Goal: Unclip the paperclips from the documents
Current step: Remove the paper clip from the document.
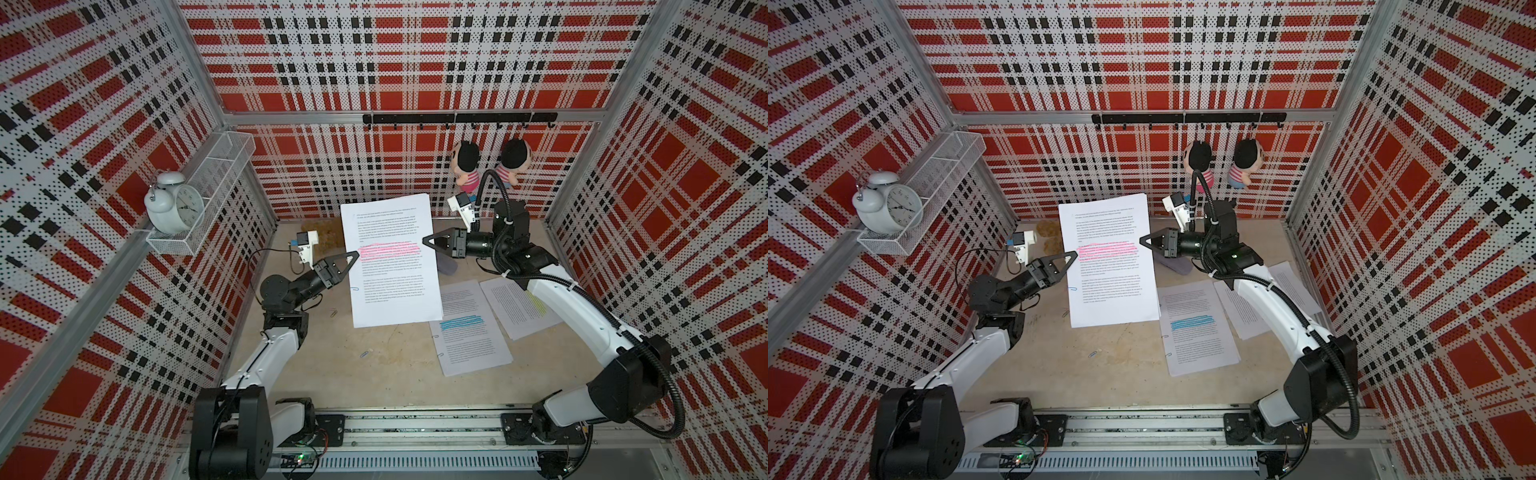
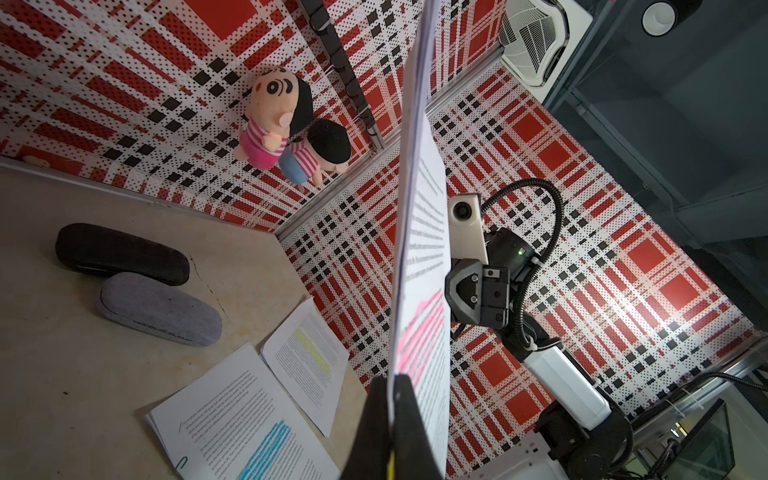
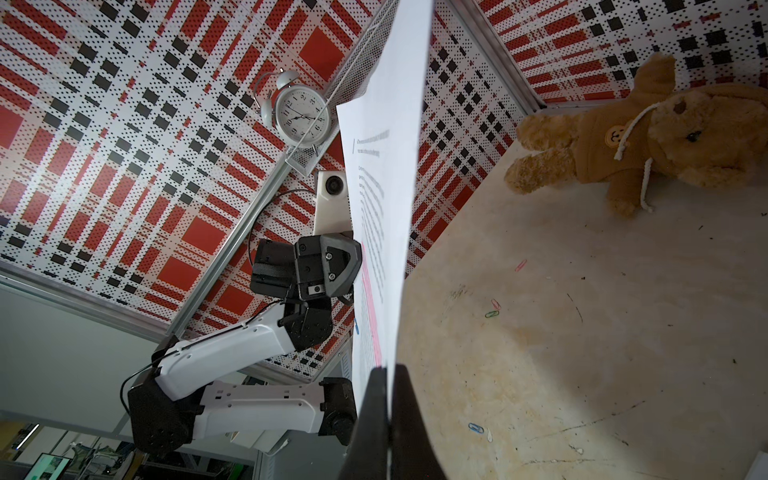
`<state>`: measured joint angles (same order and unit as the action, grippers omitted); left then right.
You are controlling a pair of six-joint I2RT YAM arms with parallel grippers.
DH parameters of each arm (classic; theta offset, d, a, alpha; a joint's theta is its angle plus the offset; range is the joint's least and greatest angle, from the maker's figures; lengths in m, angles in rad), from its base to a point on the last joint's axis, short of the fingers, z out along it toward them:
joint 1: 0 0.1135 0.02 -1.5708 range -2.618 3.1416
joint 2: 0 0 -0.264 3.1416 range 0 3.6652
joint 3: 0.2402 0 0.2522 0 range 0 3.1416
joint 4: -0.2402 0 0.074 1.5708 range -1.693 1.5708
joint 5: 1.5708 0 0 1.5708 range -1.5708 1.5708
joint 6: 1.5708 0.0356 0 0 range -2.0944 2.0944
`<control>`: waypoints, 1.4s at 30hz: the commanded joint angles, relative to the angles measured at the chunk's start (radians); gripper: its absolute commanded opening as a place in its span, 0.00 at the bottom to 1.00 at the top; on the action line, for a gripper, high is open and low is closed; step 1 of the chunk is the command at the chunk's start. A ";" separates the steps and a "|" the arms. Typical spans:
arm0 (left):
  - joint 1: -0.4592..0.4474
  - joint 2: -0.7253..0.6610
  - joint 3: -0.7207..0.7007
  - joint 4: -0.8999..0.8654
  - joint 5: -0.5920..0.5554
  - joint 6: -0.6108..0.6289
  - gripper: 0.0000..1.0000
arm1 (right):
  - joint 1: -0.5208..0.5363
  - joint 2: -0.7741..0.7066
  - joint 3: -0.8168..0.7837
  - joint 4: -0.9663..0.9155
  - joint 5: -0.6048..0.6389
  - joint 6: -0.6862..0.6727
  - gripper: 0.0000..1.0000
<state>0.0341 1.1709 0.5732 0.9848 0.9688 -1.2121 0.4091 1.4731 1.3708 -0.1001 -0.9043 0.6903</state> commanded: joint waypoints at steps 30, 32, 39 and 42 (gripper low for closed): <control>0.100 -0.089 -0.042 -0.234 -0.193 0.116 0.00 | -0.242 -0.189 -0.105 0.106 0.029 0.035 0.00; 0.102 -0.091 -0.044 -0.236 -0.193 0.117 0.00 | -0.247 -0.191 -0.105 0.106 0.029 0.034 0.00; 0.105 -0.094 -0.047 -0.243 -0.193 0.124 0.00 | -0.256 -0.193 -0.114 0.105 0.027 0.034 0.00; 0.107 -0.095 -0.051 -0.248 -0.192 0.126 0.00 | -0.257 -0.195 -0.118 0.103 0.025 0.032 0.00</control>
<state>0.0219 1.0760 0.5610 0.8211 1.0004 -1.1118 0.3206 1.3724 1.2407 -0.0631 -1.0199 0.7238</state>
